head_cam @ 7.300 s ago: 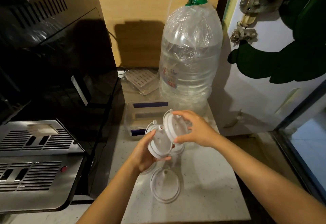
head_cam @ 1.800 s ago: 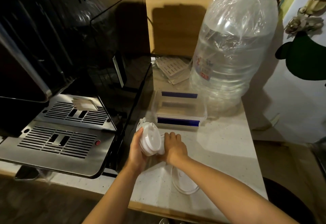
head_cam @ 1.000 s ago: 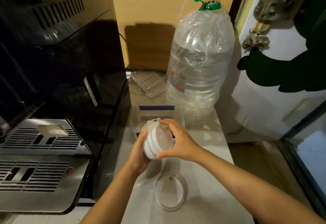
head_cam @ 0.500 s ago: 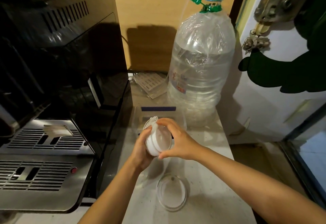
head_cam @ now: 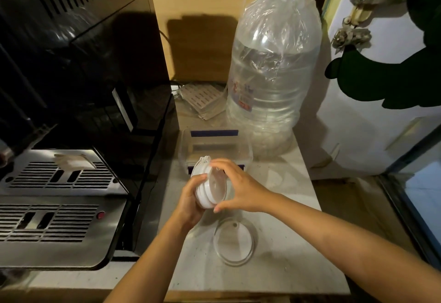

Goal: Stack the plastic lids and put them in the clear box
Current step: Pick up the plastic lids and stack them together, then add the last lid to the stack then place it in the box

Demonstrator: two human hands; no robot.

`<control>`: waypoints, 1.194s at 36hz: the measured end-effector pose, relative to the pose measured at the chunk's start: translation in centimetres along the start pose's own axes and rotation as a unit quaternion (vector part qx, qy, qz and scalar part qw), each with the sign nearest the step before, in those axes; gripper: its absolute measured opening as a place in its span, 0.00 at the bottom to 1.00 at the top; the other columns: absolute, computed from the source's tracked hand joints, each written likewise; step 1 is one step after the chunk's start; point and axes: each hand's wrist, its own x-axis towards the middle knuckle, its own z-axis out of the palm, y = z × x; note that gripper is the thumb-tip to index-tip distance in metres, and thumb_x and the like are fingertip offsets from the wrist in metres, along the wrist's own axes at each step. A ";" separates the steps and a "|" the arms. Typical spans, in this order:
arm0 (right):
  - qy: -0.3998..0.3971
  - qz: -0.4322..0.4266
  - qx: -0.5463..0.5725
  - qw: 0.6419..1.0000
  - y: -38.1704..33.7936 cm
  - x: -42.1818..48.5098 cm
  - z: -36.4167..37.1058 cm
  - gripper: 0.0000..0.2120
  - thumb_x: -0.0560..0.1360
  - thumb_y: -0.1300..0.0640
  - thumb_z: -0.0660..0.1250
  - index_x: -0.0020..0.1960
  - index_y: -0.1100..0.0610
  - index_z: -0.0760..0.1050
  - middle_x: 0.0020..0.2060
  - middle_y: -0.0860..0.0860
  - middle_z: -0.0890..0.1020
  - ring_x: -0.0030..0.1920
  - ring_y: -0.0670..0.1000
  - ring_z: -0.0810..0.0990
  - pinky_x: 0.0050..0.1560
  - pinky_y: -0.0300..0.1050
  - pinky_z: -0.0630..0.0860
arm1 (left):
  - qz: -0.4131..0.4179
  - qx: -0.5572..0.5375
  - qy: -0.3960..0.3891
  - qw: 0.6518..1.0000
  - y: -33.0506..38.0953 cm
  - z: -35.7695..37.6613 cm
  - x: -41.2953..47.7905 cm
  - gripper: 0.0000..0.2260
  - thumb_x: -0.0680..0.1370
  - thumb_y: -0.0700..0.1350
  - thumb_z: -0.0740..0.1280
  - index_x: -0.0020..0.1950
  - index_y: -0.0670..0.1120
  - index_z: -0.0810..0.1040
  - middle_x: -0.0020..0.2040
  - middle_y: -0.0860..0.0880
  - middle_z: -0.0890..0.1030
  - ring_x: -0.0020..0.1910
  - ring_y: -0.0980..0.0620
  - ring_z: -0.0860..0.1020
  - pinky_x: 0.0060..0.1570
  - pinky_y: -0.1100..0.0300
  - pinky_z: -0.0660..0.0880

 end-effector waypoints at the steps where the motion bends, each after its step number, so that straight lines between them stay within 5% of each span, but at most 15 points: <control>1: 0.002 0.009 0.001 1.000 0.2 -0.3 0.2 0.43 0.64 0.52 0.77 0.71 0.52 0.55 0.70 0.49 0.61 0.67 0.45 0.62 0.68 0.42 0.64 | -0.007 0.008 0.005 1.000 -0.3 -0.3 -0.2 0.20 0.58 0.54 0.67 0.45 0.45 0.79 0.35 0.47 0.83 0.33 0.52 0.81 0.31 0.60 0.77; 11: -0.068 0.173 -0.044 0.982 2.8 -4.8 3.7 0.45 0.67 0.46 0.73 0.73 0.51 0.49 0.74 0.51 0.55 0.73 0.52 0.57 0.69 0.48 0.63 | -0.051 0.017 0.104 0.993 -2.0 -1.2 -2.1 0.10 0.68 0.50 0.62 0.48 0.50 0.73 0.43 0.44 0.75 0.41 0.48 0.74 0.39 0.52 0.72; 15: -0.084 0.195 -0.079 0.974 2.7 -6.1 4.9 0.44 0.66 0.45 0.73 0.73 0.51 0.51 0.73 0.52 0.58 0.70 0.53 0.61 0.65 0.49 0.66 | -0.059 0.026 0.110 0.992 -2.6 -1.1 -2.7 0.09 0.74 0.48 0.59 0.53 0.49 0.70 0.43 0.45 0.75 0.42 0.49 0.75 0.39 0.53 0.75; 20: -0.076 0.189 -0.129 0.971 2.4 -7.0 6.5 0.44 0.64 0.42 0.74 0.71 0.52 0.55 0.71 0.52 0.63 0.68 0.54 0.64 0.63 0.50 0.69 | -0.063 0.033 0.108 0.992 -3.3 -0.9 -3.5 0.04 0.75 0.48 0.59 0.48 0.51 0.71 0.43 0.45 0.75 0.42 0.49 0.74 0.42 0.54 0.73; 31: -0.070 0.193 -0.182 0.962 1.9 -7.5 8.3 0.39 0.65 0.46 0.73 0.69 0.55 0.58 0.69 0.53 0.65 0.67 0.56 0.64 0.62 0.52 0.70 | -0.068 0.061 0.104 0.990 -4.3 -2.0 -4.6 0.31 0.64 0.55 0.64 0.65 0.46 0.66 0.47 0.44 0.74 0.46 0.48 0.75 0.41 0.55 0.75; 39: -0.034 0.209 -0.145 0.967 1.7 -7.6 7.2 0.40 0.65 0.47 0.74 0.69 0.54 0.57 0.69 0.52 0.64 0.67 0.54 0.63 0.61 0.51 0.71 | -0.056 0.050 0.101 0.992 -4.2 -2.1 -5.0 0.27 0.66 0.54 0.61 0.64 0.49 0.65 0.48 0.45 0.74 0.46 0.47 0.75 0.43 0.53 0.75; 43: -0.015 0.206 -0.105 0.973 1.4 -7.5 5.5 0.40 0.65 0.49 0.74 0.70 0.54 0.57 0.70 0.52 0.64 0.68 0.53 0.62 0.64 0.50 0.69 | -0.052 0.038 0.105 0.992 -3.7 -1.7 -4.7 0.17 0.73 0.52 0.61 0.61 0.50 0.67 0.47 0.45 0.75 0.45 0.48 0.76 0.43 0.52 0.76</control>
